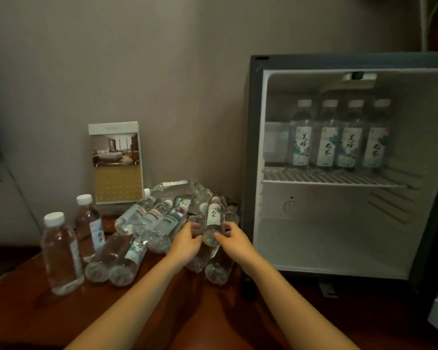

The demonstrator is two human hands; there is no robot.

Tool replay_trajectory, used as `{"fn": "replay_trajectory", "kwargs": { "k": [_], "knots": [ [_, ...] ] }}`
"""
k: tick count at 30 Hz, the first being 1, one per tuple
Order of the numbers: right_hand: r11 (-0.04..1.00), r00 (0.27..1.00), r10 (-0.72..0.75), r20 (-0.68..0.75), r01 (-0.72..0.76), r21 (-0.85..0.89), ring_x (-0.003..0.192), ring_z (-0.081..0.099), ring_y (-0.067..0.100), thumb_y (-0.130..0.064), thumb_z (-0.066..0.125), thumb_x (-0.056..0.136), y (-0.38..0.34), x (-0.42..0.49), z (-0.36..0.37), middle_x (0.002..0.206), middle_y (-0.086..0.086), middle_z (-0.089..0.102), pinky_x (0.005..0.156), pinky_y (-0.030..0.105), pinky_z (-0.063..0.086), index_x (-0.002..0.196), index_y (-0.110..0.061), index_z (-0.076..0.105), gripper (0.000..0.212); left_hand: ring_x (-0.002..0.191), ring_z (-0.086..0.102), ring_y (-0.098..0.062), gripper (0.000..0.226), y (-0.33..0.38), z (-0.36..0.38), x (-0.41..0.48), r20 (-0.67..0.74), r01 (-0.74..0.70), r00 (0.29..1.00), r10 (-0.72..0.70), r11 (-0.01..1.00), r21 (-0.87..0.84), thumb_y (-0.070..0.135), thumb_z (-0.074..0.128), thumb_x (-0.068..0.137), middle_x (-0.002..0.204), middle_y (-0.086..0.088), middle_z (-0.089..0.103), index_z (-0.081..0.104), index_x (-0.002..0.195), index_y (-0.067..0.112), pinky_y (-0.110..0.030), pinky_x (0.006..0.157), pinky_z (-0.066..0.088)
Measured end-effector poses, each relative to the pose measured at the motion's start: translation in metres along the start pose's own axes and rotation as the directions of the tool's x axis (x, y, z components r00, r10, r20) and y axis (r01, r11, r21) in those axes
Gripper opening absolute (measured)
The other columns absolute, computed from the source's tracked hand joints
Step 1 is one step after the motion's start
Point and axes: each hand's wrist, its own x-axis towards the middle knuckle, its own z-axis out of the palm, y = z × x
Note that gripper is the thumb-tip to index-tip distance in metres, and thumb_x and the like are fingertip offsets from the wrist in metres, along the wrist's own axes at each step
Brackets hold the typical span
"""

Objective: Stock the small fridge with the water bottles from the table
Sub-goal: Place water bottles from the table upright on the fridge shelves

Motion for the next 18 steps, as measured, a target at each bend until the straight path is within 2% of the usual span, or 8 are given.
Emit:
{"fn": "replay_trajectory", "kwargs": {
  "k": [3, 5, 7, 9, 13, 18],
  "knots": [
    [0.981, 0.996, 0.08, -0.031, -0.073, 0.179, 0.121, 0.05, 0.023, -0.02, 0.046, 0.096, -0.007, 0.019, 0.011, 0.135, 0.009, 0.048, 0.099, 0.034, 0.044, 0.14, -0.012, 0.029, 0.048, 0.113, 0.053, -0.021, 0.033, -0.005, -0.003, 0.011, 0.054, 0.009, 0.998, -0.01, 1.0, 0.025, 0.014, 0.046, 0.095, 0.124, -0.008, 0.055, 0.047, 0.128, 0.01, -0.028, 0.086, 0.043],
    [0.967, 0.984, 0.164, -0.068, -0.147, 0.208, 0.121, 0.049, 0.027, -0.024, 0.044, 0.097, -0.007, 0.037, 0.017, 0.136, 0.012, 0.047, 0.1, 0.039, 0.045, 0.141, -0.01, 0.026, 0.05, 0.117, 0.053, -0.025, 0.034, -0.004, -0.001, 0.021, 0.073, 0.042, 0.996, -0.042, 0.999, -0.004, 0.016, 0.043, 0.097, 0.127, -0.011, 0.054, 0.047, 0.13, 0.009, -0.033, 0.093, 0.044],
    [0.943, 0.961, 0.264, -0.076, -0.241, 0.232, 0.122, 0.049, 0.031, -0.028, 0.043, 0.097, -0.006, 0.054, 0.023, 0.137, 0.015, 0.046, 0.1, 0.044, 0.044, 0.142, -0.007, 0.023, 0.054, 0.116, 0.054, -0.034, 0.033, -0.002, 0.004, 0.032, 0.103, 0.09, 0.991, -0.082, 0.994, -0.069, 0.015, 0.042, 0.097, 0.125, -0.02, 0.058, 0.051, 0.127, 0.006, -0.043, 0.099, 0.044],
    [0.918, 0.943, 0.325, -0.062, -0.3, 0.259, 0.12, 0.05, 0.033, -0.027, 0.043, 0.097, -0.003, 0.067, 0.027, 0.136, 0.018, 0.047, 0.099, 0.044, 0.046, 0.14, -0.002, 0.026, 0.052, 0.112, 0.057, -0.035, 0.032, -0.003, 0.01, 0.042, 0.151, 0.133, 0.982, -0.113, 0.983, -0.129, 0.015, 0.041, 0.097, 0.117, -0.022, 0.062, 0.054, 0.124, 0.003, -0.047, 0.101, 0.044],
    [0.888, 0.931, 0.365, -0.03, -0.338, 0.312, 0.112, 0.056, 0.031, -0.023, 0.052, 0.093, 0.008, 0.088, 0.033, 0.129, 0.018, 0.052, 0.086, 0.038, 0.051, 0.135, -0.004, 0.038, 0.048, 0.112, 0.058, -0.029, 0.031, -0.012, 0.021, 0.066, 0.163, 0.21, 0.972, -0.17, 0.939, -0.273, 0.02, 0.047, 0.096, 0.12, -0.015, 0.06, 0.053, 0.121, 0.002, -0.046, 0.102, 0.044],
    [0.852, 0.94, 0.342, -0.02, -0.301, 0.428, 0.102, 0.062, 0.03, -0.01, 0.055, 0.089, 0.019, 0.1, 0.032, 0.117, 0.017, 0.059, 0.09, 0.044, 0.052, 0.126, -0.008, 0.047, 0.037, 0.102, 0.061, -0.026, 0.031, -0.014, 0.025, 0.072, 0.171, 0.234, 0.968, -0.182, 0.899, -0.369, 0.021, 0.049, 0.095, 0.111, -0.015, 0.064, 0.056, 0.118, 0.001, -0.037, 0.094, 0.047]
  ]
}}
